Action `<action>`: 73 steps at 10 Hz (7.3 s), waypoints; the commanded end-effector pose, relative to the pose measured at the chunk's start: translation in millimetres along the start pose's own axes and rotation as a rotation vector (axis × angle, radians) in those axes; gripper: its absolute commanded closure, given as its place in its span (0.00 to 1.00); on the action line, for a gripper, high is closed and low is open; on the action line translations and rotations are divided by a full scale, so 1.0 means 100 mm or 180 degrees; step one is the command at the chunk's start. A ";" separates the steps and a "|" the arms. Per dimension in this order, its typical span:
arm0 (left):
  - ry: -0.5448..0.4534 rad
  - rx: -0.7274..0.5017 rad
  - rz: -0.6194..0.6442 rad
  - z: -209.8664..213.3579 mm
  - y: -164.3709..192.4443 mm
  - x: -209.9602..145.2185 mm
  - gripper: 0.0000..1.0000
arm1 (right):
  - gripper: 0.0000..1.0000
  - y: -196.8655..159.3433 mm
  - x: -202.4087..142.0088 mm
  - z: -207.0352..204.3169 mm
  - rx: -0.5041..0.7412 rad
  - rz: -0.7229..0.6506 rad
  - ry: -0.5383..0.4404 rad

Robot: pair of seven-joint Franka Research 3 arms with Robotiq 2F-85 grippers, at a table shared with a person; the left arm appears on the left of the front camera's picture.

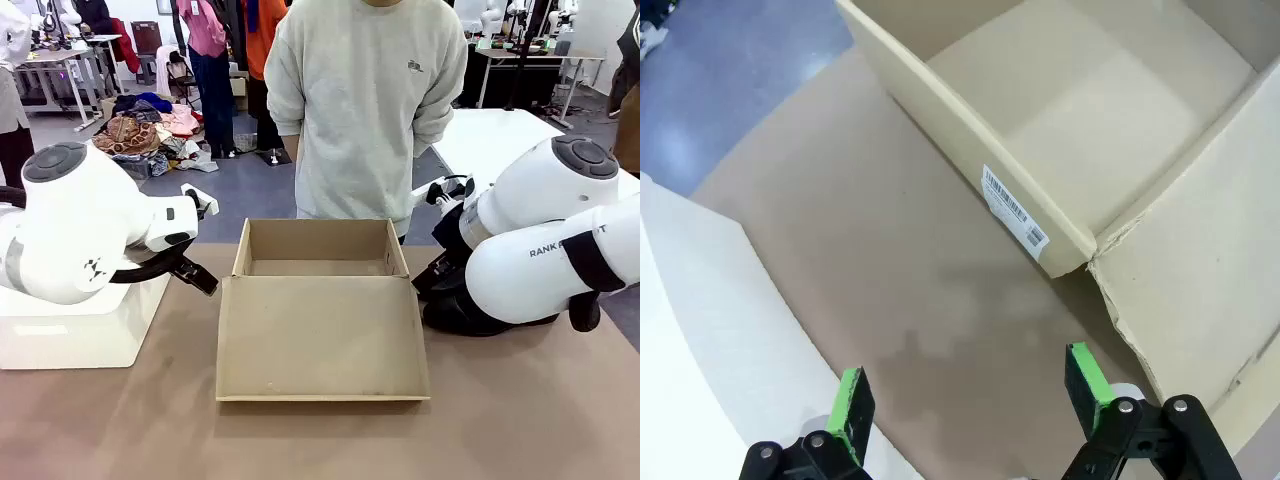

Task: Pack the shoes into the box.
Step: Place one shoe of the Shoes into the Shoes Box.

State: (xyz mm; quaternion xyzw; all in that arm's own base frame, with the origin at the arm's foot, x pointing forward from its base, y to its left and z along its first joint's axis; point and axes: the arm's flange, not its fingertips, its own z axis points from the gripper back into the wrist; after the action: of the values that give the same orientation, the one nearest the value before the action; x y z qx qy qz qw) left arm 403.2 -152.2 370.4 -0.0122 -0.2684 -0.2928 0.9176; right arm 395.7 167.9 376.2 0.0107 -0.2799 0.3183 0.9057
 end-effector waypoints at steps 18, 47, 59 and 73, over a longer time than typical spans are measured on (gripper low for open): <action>-0.0210 0.0150 -0.0152 0.71 0.04 0.35 0.00 | 0.00 -0.03 0.19 0.60 0.0187 0.0044 -0.0137; -0.1238 -0.0413 -0.1078 2.17 0.45 0.36 0.00 | 0.00 -0.35 0.23 1.98 0.0998 0.0894 -0.1176; -0.1238 -0.0413 -0.1078 2.17 0.45 0.36 0.00 | 0.00 -1.39 0.71 1.90 0.0409 0.2092 0.0351; -0.1238 -0.0413 -0.1078 2.17 0.45 0.36 0.00 | 0.00 -2.57 0.30 0.52 0.1227 0.2170 0.0865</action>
State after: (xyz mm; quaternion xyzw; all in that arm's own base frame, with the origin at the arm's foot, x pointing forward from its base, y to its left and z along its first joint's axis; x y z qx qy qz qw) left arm 344.9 -95.0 581.0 -0.0802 -0.4126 -0.4499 0.7880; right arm 527.4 -25.3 470.6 0.0271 -0.0789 0.6334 0.7693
